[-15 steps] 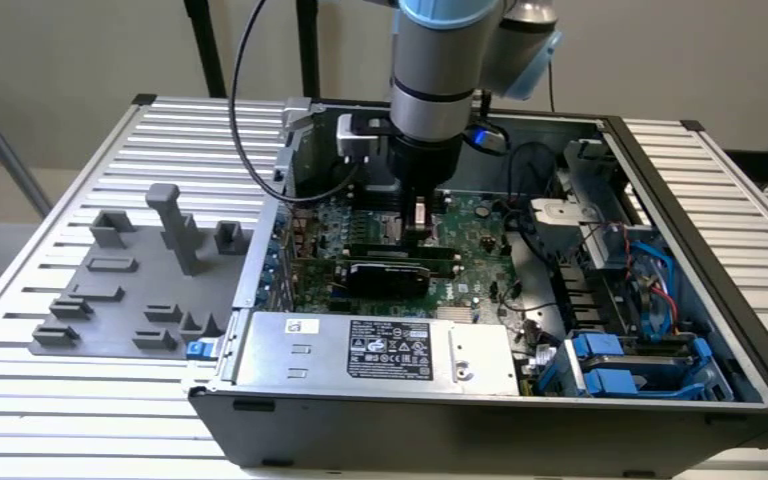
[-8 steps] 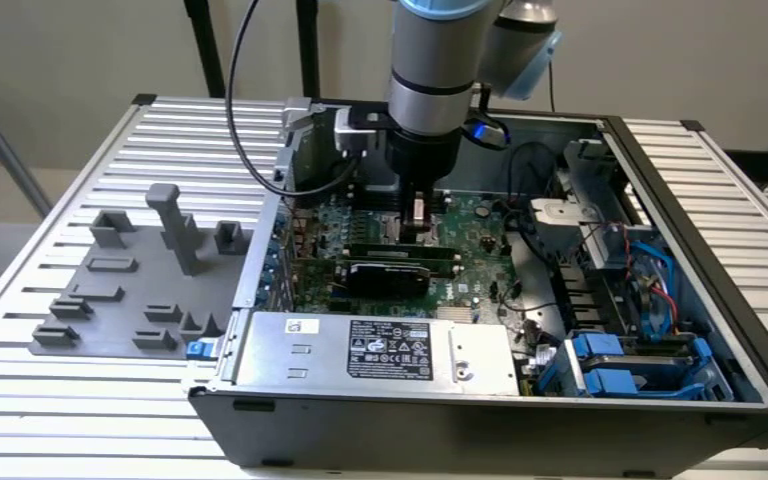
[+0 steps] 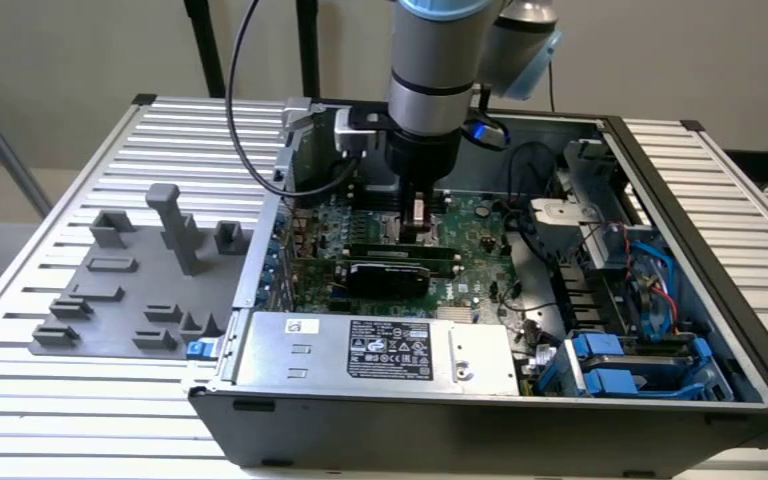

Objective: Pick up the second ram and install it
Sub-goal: 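Press down the second ram until it locks into place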

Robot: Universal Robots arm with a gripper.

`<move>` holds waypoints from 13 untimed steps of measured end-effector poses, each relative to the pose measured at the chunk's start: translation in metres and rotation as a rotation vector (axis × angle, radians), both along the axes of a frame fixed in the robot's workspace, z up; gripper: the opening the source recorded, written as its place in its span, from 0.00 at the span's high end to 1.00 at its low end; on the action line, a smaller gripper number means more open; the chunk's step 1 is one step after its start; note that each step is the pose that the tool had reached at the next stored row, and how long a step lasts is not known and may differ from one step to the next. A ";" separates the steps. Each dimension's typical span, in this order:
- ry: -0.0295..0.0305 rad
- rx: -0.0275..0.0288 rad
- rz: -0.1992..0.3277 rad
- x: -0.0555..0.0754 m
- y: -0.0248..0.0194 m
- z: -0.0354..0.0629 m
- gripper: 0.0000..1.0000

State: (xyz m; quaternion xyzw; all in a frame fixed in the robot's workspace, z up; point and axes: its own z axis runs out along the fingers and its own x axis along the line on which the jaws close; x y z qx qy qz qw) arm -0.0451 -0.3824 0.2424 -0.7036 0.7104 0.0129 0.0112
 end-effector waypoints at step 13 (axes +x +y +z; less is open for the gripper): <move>0.0049 0.0000 -0.002 0.000 0.0025 -0.0093 1.00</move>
